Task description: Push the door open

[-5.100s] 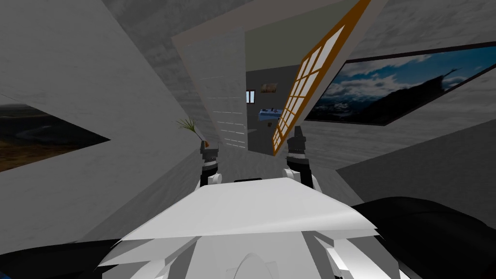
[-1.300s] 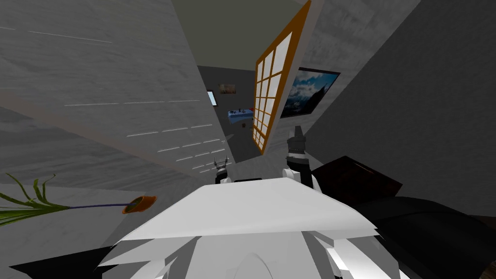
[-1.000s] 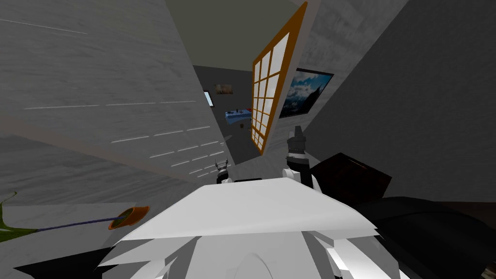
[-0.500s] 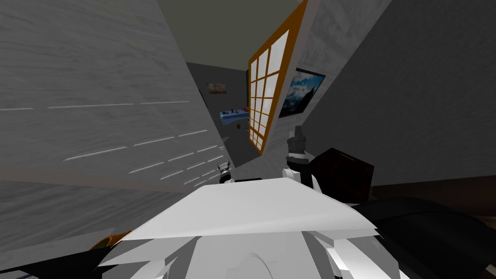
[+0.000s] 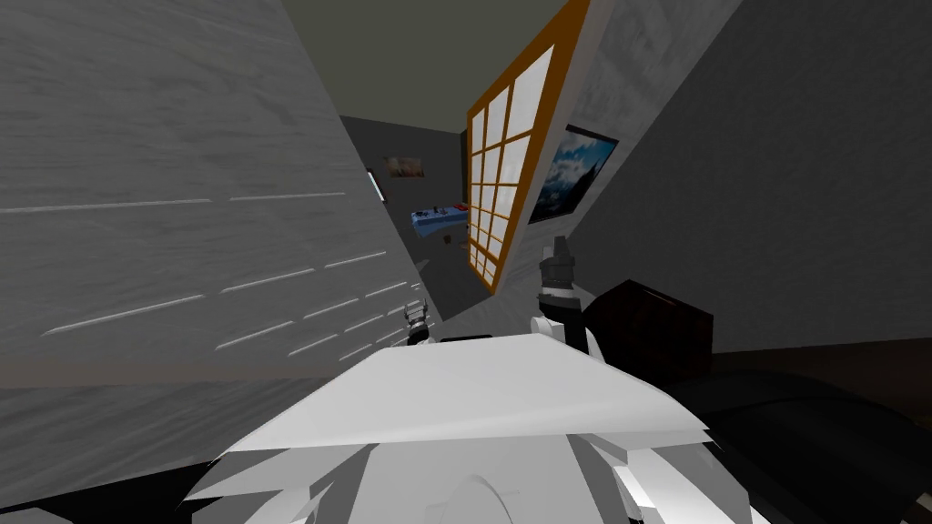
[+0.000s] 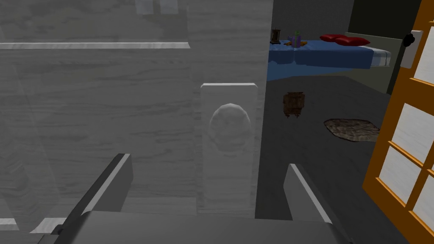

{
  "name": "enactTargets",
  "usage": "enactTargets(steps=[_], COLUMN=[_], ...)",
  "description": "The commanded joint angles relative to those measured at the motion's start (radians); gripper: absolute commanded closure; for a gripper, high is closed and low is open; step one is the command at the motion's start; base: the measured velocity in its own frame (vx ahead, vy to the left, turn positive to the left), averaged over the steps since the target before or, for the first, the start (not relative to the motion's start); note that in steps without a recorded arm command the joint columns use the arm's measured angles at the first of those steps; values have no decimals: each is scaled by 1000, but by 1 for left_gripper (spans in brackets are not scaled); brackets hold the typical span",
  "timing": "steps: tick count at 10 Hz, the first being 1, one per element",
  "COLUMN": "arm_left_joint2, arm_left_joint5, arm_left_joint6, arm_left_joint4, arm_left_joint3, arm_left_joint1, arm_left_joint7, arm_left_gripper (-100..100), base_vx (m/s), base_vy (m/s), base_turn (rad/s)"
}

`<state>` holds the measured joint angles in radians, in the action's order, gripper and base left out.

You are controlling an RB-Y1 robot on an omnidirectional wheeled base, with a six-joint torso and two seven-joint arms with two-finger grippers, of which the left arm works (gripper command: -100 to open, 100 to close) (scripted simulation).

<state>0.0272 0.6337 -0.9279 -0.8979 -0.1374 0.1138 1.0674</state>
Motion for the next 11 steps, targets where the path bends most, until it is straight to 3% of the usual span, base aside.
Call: enactTargets(steps=[1, 3, 5, 6, 7, 11], arm_left_joint2=[7, 2, -22, -13, -13, -13], arm_left_joint5=[2, 4, 7, 6, 6, 6], arm_left_joint6=[-5, -11, -17, -15, -15, -15], arm_left_joint4=[6, 13, 21, 17, 17, 17], arm_left_joint3=[1, 4, 6, 5, 5, 5], arm_left_joint1=[2, 3, 4, 6, 6, 6], arm_left_joint7=[7, 15, 24, 22, 22, 22], arm_left_gripper=[-100, -100, -100, -100, 100, 100], base_vx=[199, 204, 191, 75, -16, -15], base_vy=[59, 74, 56, 30, -9, -7], base_turn=[-28, -34, -30, 2, 3, -5])
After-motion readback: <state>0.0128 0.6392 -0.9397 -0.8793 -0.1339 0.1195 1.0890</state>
